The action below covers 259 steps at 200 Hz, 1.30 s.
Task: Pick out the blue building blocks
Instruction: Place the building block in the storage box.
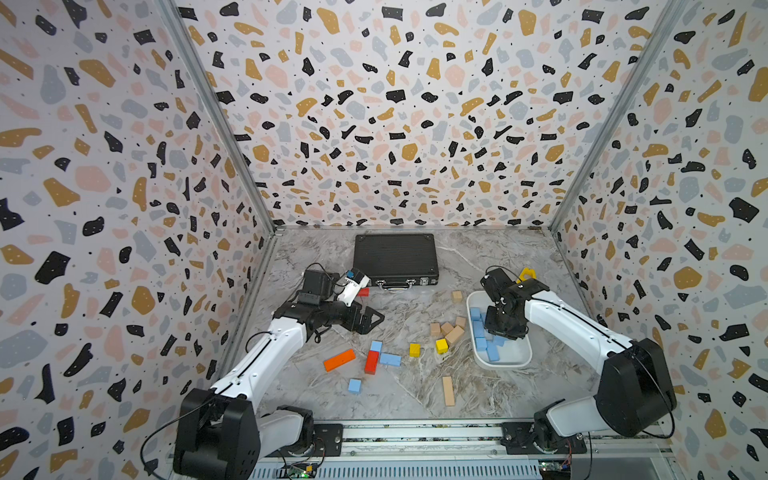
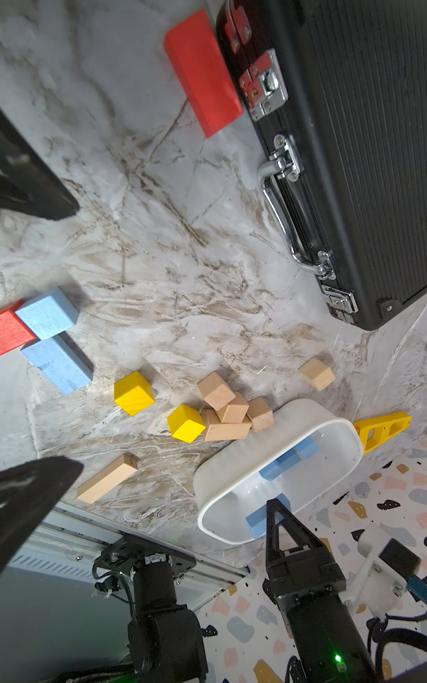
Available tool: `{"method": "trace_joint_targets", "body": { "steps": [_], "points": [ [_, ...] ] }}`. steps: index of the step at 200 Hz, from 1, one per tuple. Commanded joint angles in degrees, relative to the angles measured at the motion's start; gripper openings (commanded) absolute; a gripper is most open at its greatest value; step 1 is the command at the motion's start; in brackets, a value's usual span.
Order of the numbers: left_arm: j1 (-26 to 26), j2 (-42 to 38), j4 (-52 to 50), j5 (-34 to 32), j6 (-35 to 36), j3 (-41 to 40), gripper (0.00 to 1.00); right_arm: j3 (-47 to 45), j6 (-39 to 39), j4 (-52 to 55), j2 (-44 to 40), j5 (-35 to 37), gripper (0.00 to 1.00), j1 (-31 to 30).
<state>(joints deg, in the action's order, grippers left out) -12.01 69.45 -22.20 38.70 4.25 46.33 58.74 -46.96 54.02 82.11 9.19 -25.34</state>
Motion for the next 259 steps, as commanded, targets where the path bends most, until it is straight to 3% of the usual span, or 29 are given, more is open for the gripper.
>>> {"method": "trace_joint_targets", "body": {
  "steps": [1,87,259],
  "points": [
    [-0.14,-0.13,1.52,1.89,-0.10,0.10,1.00,-2.25,-2.73,1.98,-2.97,0.25,0.22,0.32],
    [-0.12,0.25,3.68,4.98,-1.80,-1.09,1.00,-11.29,-4.19,-4.17,-6.02,-0.39,0.22,4.59],
    [-0.21,0.52,3.48,3.62,-0.67,-1.55,1.00,-16.75,-1.58,-11.96,-1.99,-0.53,0.26,8.91]
  ]
}}
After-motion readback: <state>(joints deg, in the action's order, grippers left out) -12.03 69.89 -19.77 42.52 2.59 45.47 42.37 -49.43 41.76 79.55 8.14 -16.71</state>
